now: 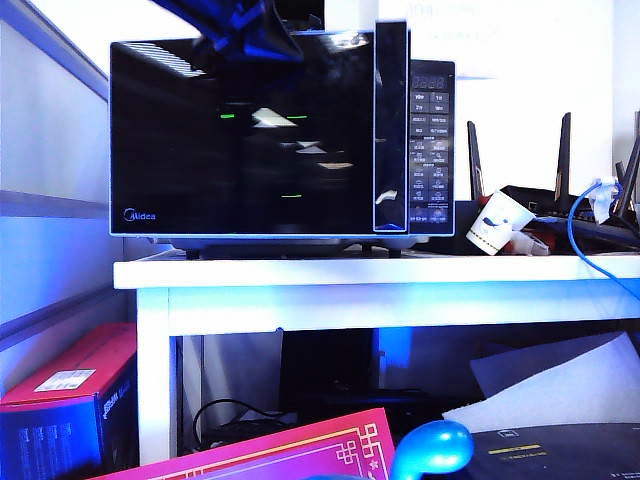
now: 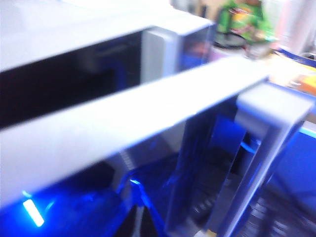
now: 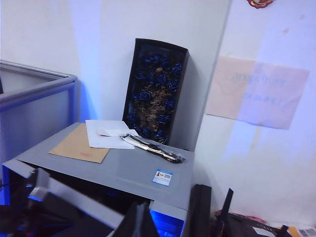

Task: Open the microwave door, place the box of snacks from the top of the microwave inside, then close the microwave door.

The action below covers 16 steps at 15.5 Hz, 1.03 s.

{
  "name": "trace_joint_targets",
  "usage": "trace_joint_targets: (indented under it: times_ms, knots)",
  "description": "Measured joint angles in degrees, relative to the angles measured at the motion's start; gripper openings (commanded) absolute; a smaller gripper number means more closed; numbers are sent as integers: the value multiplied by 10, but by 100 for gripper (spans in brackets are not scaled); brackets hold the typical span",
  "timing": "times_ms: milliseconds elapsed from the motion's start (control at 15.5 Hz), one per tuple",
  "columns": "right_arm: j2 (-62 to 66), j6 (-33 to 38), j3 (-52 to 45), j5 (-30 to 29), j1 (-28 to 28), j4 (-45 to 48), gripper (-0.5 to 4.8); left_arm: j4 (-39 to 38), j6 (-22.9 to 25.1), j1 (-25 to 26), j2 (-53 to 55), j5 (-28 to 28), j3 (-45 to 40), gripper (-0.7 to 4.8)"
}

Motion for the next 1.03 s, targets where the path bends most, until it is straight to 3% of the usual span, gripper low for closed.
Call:
trace_joint_targets:
  times_ms: [515, 708, 1030]
  knots:
    - [0, 0, 0, -5, 0, 0, -5, 129, 0, -3, 54, -131, 0, -5]
    - [-4, 0, 0, -12, 0, 0, -5, 143, 0, -8, 61, -171, 0, -5]
    - [-4, 0, 0, -12, 0, -7, -5, 135, 14, -18, 58, -295, 0, -5]
